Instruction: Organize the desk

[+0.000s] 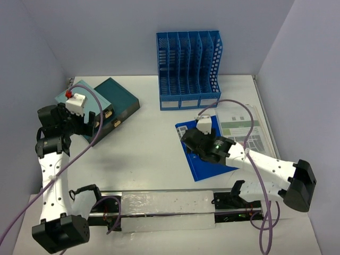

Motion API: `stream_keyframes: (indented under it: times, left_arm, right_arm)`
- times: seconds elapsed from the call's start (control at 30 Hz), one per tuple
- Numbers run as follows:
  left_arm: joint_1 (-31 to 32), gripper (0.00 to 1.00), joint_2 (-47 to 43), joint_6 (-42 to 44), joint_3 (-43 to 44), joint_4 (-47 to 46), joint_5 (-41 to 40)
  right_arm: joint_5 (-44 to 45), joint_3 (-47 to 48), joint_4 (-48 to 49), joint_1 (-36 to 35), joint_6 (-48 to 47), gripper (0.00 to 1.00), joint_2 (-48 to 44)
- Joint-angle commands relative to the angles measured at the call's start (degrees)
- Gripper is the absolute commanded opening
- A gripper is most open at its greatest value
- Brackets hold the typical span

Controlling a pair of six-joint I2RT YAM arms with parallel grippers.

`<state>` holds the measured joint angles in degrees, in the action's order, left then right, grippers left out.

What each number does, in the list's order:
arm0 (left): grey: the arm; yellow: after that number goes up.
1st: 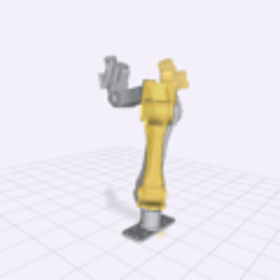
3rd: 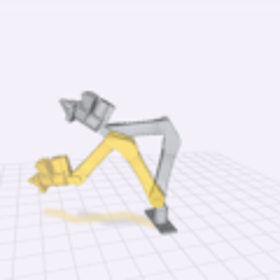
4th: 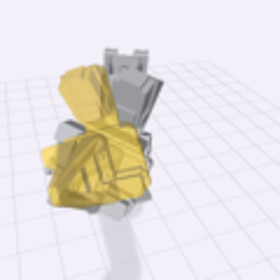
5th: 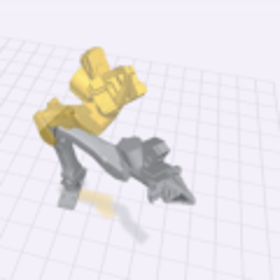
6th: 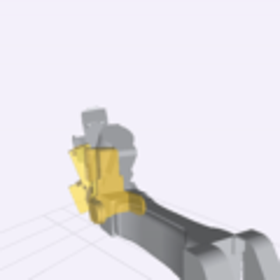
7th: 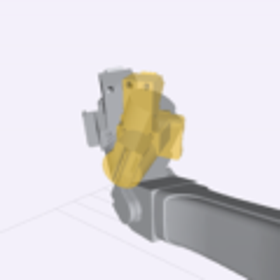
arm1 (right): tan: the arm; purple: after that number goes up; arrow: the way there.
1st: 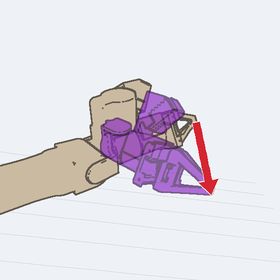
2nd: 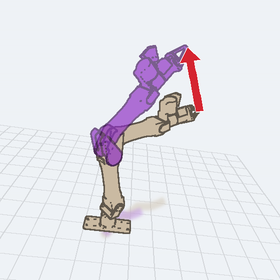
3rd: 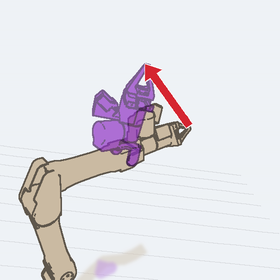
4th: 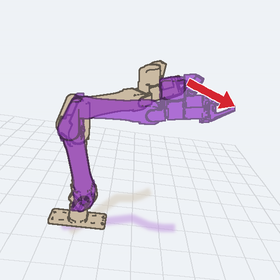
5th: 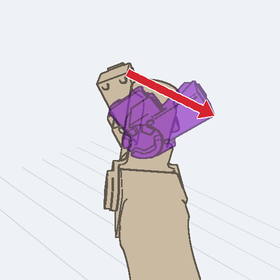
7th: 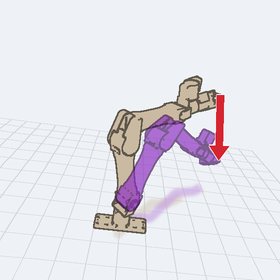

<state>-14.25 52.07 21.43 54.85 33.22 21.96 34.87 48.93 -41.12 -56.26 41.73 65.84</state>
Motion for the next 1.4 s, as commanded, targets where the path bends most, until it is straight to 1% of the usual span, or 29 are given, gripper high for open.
stream_keyframes:
  times: [0.0, 0.03, 0.07, 0.1, 0.13, 0.17, 0.23, 0.4, 0.47, 0.53, 0.57, 0.6, 0.63, 0.67, 0.77, 0.9, 0.97, 1.07, 1.17, 1.37]
  left_arm:
    - [0.54, 0.96, -2.05, -1.48, -1.06, 6.06, 3.43]
    - [0.54, 0.96, -2.08, -1.47, -1.15, 6.42, 3.08]
    - [0.54, 0.96, -3.61, -0.86, -1.31, 7.19, 2.78]
    - [0.54, 0.96, -4.35, -0.55, -1.48, 7.75, 2.81]
    - [0.54, 0.96, -4.93, -0.16, -1.57, 8.54, 3.04]
    - [0.47, 0.96, -5.47, -0.08, -1.73, 8.70, 3.09]
    - [0.45, 0.97, -6.86, 0.81, -1.94, 9.46, 3.99]
    - [0.62, 0.97, -6.90, 1.55, -1.15, 8.88, 3.57]
    - [0.61, 0.97, -5.65, 1.78, -0.16, 8.85, 4.17]
    - [0.71, 0.97, -4.52, 1.96, 0.08, 8.25, 4.36]
    - [0.73, 0.97, -3.57, 2.00, 0.04, 7.16, 4.11]
    - [0.85, 0.96, -3.03, 1.83, -0.19, 6.28, 3.94]
    - [1.05, 0.96, -2.56, 1.98, -0.40, 5.77, 3.96]
    - [1.29, 0.96, -2.17, 2.21, -0.51, 5.40, 4.10]
    - [2.01, 0.95, -0.66, 2.19, 0.20, 3.29, 4.49]
    - [3.24, 0.95, 1.18, 1.46, 1.86, 1.43, 5.79]
    - [4.58, 0.95, 2.87, 1.05, 3.08, 0.55, 5.94]
    - [6.22, 0.94, 4.51, 0.44, 3.90, -0.45, 4.50]
    - [8.82, 0.94, 6.41, 0.01, 4.64, -1.66, 2.13]
    - [13.61, 0.94, 9.22, -0.15, 4.83, -2.72, -1.13]
  right_arm:
    - [5.99, 10.64, -4.84, 5.28, -5.30, 0.83, 2.95]
    - [5.53, 11.91, -4.83, 7.00, -5.39, 0.83, 3.02]
    - [3.46, 13.75, -3.91, 10.83, -8.37, 0.84, 5.85]
    - [1.74, 14.53, -3.33, 13.48, -10.37, 0.84, 7.14]
    - [-0.14, 15.34, -2.83, 17.90, -13.27, 0.85, 8.28]
    - [-2.20, 15.78, -2.45, 18.81, -14.99, 0.85, 9.43]
    - [-5.07, 16.16, -1.62, 24.48, -16.97, 0.85, 11.84]
    - [-5.87, 18.92, -0.81, 33.46, -21.16, 0.86, 23.70]
    - [-10.86, 20.54, 0.57, 38.21, -23.87, 0.86, 28.68]
    - [-14.33, 20.86, 2.77, 42.54, -24.80, 0.86, 29.98]
    - [-16.88, 20.80, 5.15, 46.47, -25.40, 0.86, 31.03]
    - [-20.97, 20.45, 7.32, 49.17, -25.58, 0.86, 31.21]
    - [-23.07, 20.08, 9.53, 52.06, -25.44, 0.86, 31.23]
    - [-24.07, 19.93, 11.35, 54.62, -25.16, 0.86, 31.26]
    - [-25.62, 22.42, 12.47, 60.56, -25.31, 0.86, 33.55]
    - [-22.11, 29.17, 10.12, 64.56, -27.04, 0.87, 38.79]
    - [-19.23, 32.83, 8.55, 66.42, -28.11, 0.89, 42.87]
    - [-21.31, 38.16, 5.76, 69.44, -28.77, 0.90, 49.16]
    - [-20.25, 42.01, 4.17, 71.41, -29.59, 0.91, 53.62]
    - [-20.07, 45.34, 3.86, 75.24, -31.48, 0.93, 55.18]
